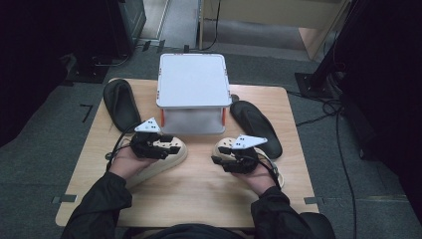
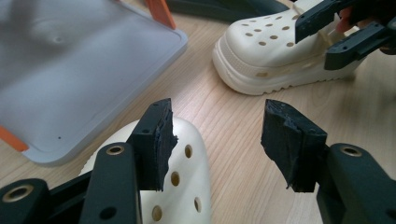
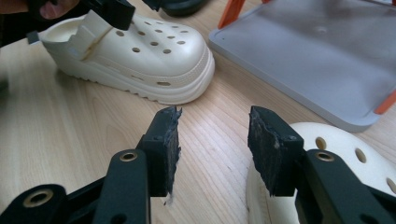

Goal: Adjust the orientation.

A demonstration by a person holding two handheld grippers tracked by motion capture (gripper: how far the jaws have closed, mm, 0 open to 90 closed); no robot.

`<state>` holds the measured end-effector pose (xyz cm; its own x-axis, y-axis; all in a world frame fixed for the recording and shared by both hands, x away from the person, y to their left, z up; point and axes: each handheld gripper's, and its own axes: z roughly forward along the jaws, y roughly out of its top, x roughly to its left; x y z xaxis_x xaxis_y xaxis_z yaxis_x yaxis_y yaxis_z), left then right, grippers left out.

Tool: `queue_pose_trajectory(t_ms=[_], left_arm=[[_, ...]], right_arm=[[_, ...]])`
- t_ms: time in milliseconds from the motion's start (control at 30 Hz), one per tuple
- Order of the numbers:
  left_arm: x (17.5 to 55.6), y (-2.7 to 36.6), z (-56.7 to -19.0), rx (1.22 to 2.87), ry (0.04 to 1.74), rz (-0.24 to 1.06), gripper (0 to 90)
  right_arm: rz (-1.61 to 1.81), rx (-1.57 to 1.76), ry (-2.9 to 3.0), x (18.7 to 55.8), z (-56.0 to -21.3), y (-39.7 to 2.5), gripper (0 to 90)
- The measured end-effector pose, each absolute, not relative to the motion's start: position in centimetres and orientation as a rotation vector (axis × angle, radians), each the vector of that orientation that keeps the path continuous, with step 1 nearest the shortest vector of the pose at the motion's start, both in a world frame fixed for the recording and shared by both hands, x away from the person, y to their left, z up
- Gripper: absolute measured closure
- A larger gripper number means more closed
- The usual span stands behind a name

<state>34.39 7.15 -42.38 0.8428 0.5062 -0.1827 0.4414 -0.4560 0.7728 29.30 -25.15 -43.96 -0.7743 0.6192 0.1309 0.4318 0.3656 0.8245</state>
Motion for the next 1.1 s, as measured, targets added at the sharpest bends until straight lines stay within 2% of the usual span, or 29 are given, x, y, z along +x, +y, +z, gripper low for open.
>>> queue_pose_trajectory(t_ms=[500, 700, 767, 1100], left_arm=[[34.4, 7.0, -42.2, 2.138, 0.673, 0.062, 41.8], [34.3, 7.3, -42.0, 2.133, 0.668, 0.058, 42.9], [34.3, 7.4, -41.9, 2.139, 0.661, 0.061, 46.9], [34.1, 9.0, -41.4, 2.111, 0.695, 0.084, 46.6]], right_arm=[[1.359, 0.978, 2.462, 29.3, -44.2, -24.6, 51.8], [1.351, 0.974, 2.461, 29.3, -44.2, -24.6, 50.4], [1.350, 0.957, 2.461, 29.3, -44.2, -24.6, 50.9], [1.367, 0.947, 2.482, 29.4, -44.3, -24.0, 51.8]])
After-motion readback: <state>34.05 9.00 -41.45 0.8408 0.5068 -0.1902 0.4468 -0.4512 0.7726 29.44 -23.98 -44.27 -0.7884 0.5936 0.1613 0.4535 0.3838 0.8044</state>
